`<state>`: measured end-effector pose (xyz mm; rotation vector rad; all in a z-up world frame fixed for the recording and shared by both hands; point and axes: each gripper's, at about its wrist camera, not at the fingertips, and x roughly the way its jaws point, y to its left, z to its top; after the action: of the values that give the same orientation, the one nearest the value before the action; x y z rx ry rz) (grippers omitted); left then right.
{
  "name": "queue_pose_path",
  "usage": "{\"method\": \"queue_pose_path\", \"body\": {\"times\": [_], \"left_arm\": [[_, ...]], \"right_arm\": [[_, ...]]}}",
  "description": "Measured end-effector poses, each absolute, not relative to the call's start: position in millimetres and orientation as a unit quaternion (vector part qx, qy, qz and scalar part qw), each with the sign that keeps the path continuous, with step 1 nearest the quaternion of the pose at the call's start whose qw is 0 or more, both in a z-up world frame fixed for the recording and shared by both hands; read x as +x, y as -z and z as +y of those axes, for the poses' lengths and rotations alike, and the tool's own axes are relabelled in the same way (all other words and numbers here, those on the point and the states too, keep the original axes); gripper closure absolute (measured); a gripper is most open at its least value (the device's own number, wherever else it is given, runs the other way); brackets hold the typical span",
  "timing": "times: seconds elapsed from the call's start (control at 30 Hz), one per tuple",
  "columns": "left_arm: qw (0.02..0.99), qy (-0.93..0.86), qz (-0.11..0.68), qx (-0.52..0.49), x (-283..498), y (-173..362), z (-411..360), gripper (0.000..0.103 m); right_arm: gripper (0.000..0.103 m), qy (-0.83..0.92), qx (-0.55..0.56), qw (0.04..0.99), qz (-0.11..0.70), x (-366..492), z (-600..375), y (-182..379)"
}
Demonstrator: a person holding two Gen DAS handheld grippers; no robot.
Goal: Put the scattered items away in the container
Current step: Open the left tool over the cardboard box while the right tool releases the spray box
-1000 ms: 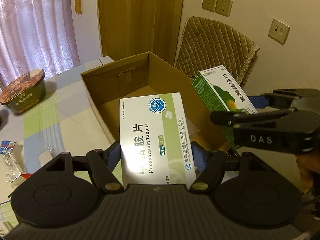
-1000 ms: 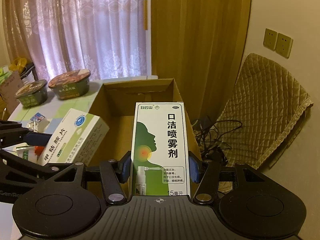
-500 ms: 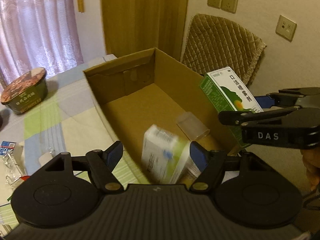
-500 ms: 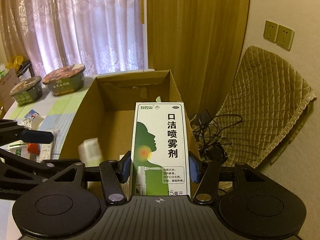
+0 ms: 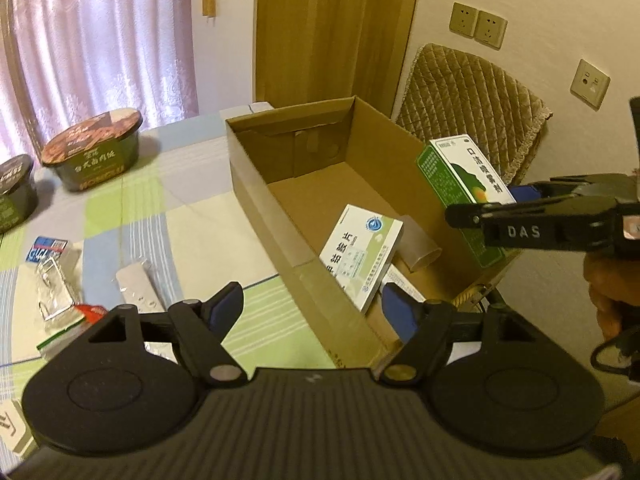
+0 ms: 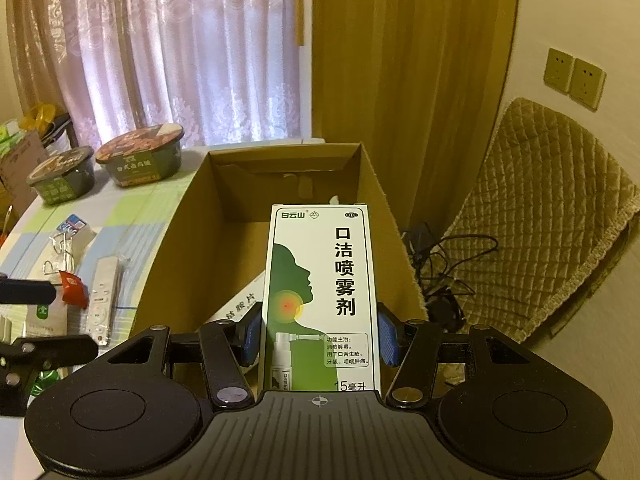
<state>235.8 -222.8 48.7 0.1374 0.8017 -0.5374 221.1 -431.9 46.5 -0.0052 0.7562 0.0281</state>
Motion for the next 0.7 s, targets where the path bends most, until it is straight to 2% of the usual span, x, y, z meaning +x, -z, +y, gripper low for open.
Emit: {"method": "queue_pose_path", "body": {"times": [0.7], "left_arm": [[0.887, 0.225, 0.4, 0.058, 221.6, -46.3, -176.4, 0.031]], "right_arm": [[0.045, -0.035, -0.026, 0.928, 0.369, 230.8, -402.3, -49.0]]}}
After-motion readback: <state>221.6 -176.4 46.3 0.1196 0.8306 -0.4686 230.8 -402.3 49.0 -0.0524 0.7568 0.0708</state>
